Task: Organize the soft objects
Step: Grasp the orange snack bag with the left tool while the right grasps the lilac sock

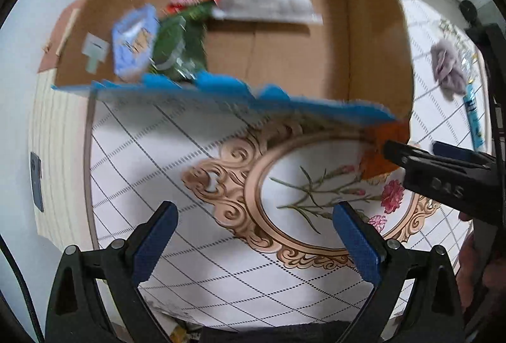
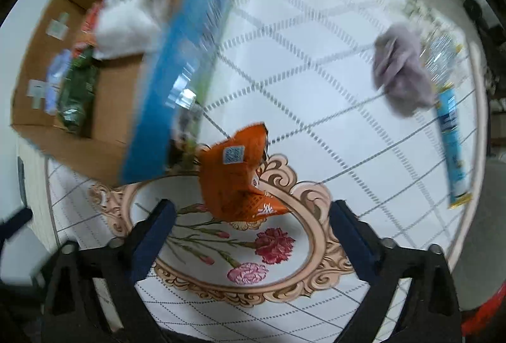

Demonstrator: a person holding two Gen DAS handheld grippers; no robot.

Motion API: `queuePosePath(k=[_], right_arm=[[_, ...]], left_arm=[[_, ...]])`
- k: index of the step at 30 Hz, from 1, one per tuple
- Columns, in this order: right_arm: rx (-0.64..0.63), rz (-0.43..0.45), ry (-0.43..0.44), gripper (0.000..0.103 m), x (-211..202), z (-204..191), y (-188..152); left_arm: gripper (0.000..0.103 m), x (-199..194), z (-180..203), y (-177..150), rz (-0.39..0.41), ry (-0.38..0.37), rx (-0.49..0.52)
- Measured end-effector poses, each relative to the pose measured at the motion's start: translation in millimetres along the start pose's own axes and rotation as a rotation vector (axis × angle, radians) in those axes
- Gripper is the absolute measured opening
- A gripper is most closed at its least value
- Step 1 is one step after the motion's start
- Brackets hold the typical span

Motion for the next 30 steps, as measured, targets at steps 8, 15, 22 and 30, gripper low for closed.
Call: queuePosePath(k=[8,15,22,30], right_arm=[[0.144,-0.092,0.235,0.053,21,30,-31],[0.206,-0.051,0.261,0.083,-12,103,-45],[0.275,0.02,0.205,0.083,-45,195,-1],[0.24,0.041,0.136,0.082,-36,224,94]], left_arm=[[0.097,14,34,12,-0.018,0.011,0.002],[0.097,23,78,15,-0.028,-0.065,0.07],[0.097,46,151,13,-0.081,-0.096,0.238],[0.077,80,165,31,-0.127,-0.164,0.044]])
Point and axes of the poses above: each gripper's, at about its wrist camera, not at the fingertips, and x roughly the way its jaws point, z to its right, y to its top, the point moved 2 cm from there along x, roughly the way its jaws point, and after that the axes turned 3 degrees about -x, right-handed, at the moved point
